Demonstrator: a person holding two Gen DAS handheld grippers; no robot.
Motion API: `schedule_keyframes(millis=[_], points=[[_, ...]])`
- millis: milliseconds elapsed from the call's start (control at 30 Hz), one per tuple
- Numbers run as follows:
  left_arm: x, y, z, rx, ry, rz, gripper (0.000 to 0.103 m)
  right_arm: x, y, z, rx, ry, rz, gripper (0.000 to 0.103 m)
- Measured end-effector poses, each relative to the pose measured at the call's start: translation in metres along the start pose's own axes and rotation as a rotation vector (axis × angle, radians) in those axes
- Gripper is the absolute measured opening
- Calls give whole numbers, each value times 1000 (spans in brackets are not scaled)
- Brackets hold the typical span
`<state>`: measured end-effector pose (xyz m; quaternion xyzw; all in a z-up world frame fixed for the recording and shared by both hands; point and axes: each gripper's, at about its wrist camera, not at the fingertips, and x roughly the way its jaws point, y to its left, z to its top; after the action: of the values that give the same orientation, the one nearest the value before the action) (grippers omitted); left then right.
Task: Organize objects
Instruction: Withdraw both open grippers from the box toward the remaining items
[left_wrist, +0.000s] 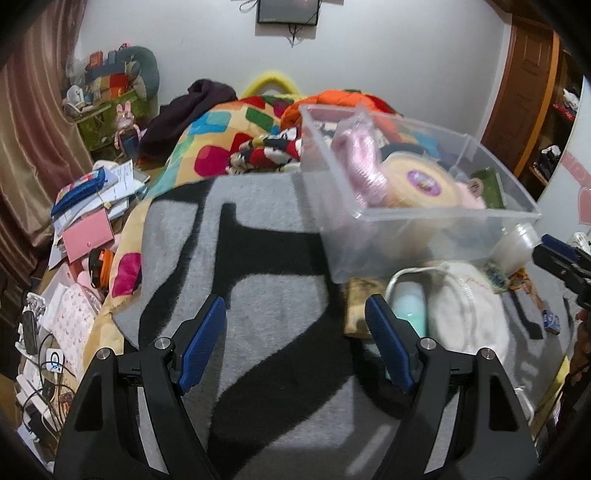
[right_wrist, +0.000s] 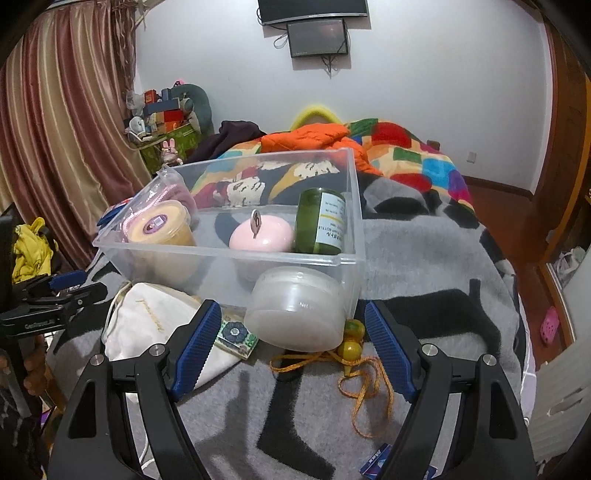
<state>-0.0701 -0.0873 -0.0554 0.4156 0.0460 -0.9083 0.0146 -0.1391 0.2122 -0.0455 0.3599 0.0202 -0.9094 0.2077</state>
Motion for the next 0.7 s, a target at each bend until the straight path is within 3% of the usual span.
schedule_keyframes(millis=[200, 600, 700], points=[[3, -4, 0, 8, 12, -32, 78, 2, 0, -4, 5, 9, -1, 77], [13, -25, 3, 74, 46, -29, 78, 9, 1, -8, 10, 32, 6, 78], [17, -28, 4, 77, 58, -31, 70, 10, 2, -8, 11, 33, 3, 78]])
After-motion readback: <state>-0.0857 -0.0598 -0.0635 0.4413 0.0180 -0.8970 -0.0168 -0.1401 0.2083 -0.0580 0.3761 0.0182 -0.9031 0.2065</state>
